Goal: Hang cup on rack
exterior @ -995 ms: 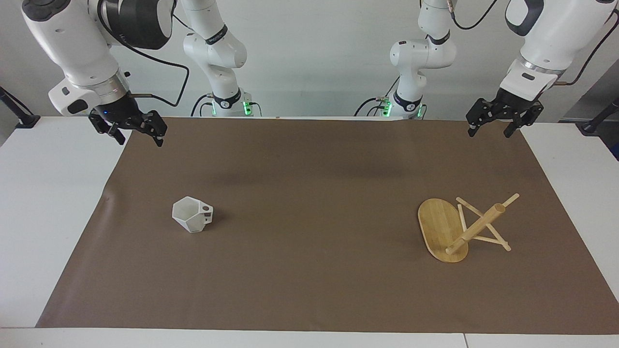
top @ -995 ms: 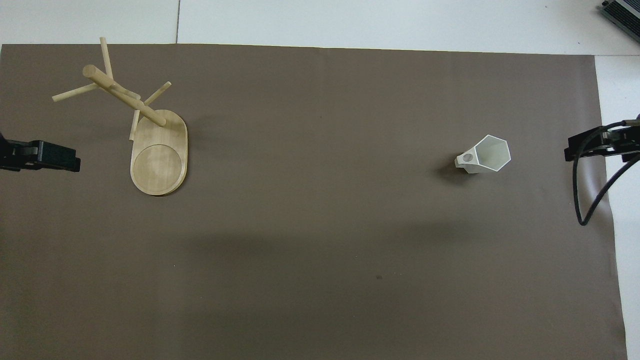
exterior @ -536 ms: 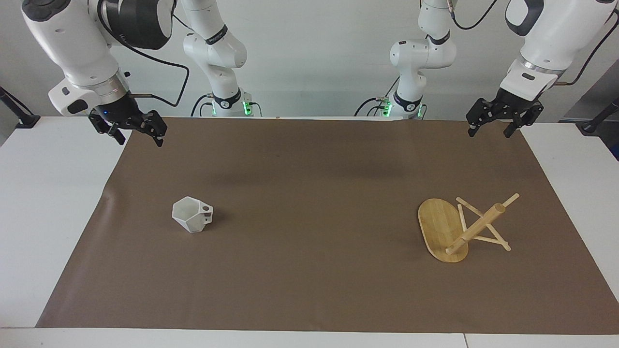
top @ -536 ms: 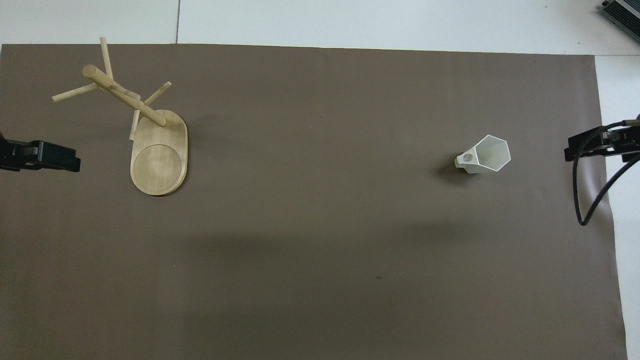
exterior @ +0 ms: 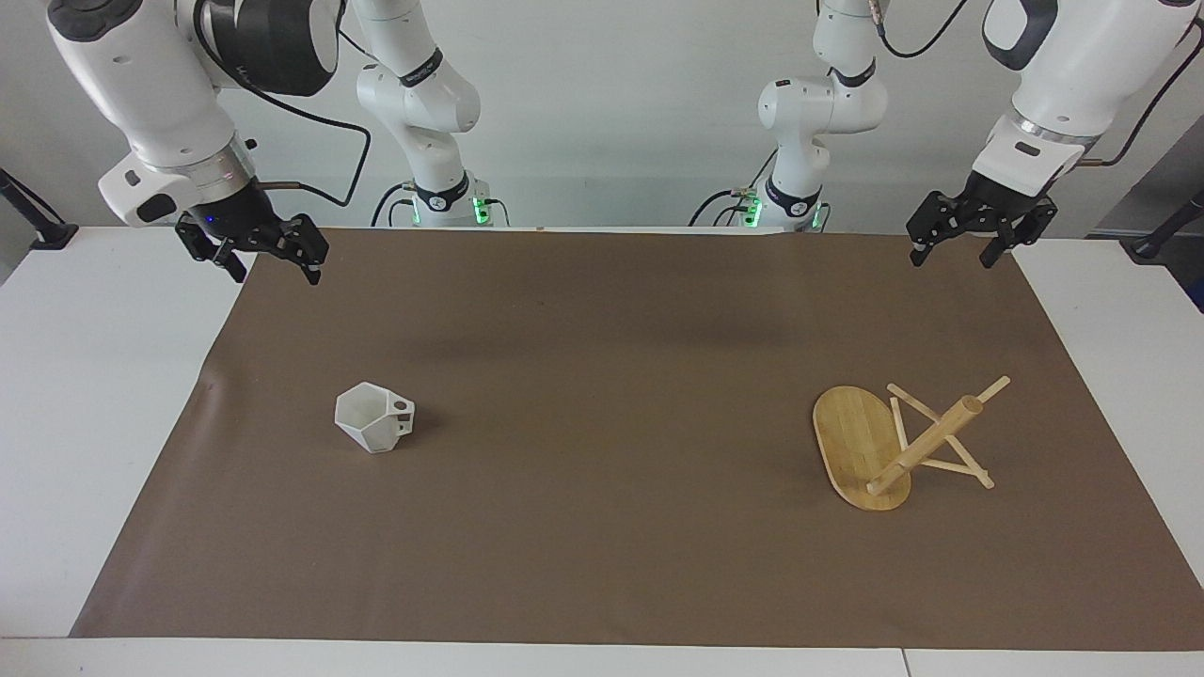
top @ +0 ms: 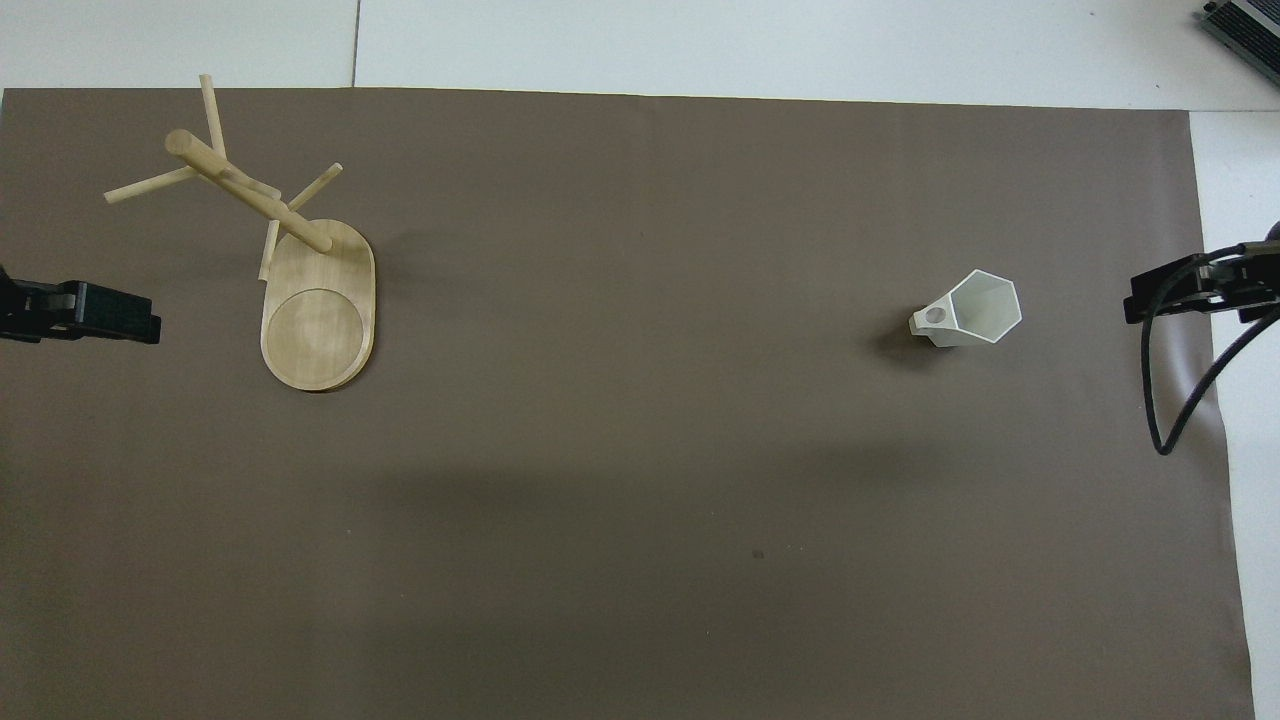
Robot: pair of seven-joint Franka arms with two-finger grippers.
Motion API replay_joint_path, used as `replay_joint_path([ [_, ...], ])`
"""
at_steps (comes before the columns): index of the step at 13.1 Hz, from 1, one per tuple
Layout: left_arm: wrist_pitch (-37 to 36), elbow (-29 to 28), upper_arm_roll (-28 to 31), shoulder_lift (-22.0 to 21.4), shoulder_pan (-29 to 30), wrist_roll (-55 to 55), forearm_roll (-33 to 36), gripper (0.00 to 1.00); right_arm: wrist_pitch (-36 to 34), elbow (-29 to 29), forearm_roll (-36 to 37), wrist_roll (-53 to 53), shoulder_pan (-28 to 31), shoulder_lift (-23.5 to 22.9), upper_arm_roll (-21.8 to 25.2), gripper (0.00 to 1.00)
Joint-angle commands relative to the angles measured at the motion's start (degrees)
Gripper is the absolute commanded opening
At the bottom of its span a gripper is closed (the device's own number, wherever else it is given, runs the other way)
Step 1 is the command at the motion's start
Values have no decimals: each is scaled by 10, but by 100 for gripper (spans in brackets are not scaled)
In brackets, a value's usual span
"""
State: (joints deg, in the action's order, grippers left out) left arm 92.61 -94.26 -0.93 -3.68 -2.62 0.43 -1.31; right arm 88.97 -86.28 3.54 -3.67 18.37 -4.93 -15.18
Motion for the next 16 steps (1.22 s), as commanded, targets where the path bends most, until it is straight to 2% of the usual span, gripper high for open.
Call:
replay_joint_path([
  [1, 3, -11, -6, -8, 8, 4, 8, 100, 9, -6, -2, -21, 4, 8, -2, 100],
  [10, 4, -11, -6, -8, 8, 4, 8, 100, 55, -42, -2, -17, 5, 20, -2, 100],
  [14, 3, -11, -6, -8, 8, 4, 8, 100, 138, -127, -3, -19, 5, 48, -2, 100],
  [16, 4, -11, -6, -8, 7, 4, 8, 100, 168, -152, -3, -17, 5, 46, -2, 100],
])
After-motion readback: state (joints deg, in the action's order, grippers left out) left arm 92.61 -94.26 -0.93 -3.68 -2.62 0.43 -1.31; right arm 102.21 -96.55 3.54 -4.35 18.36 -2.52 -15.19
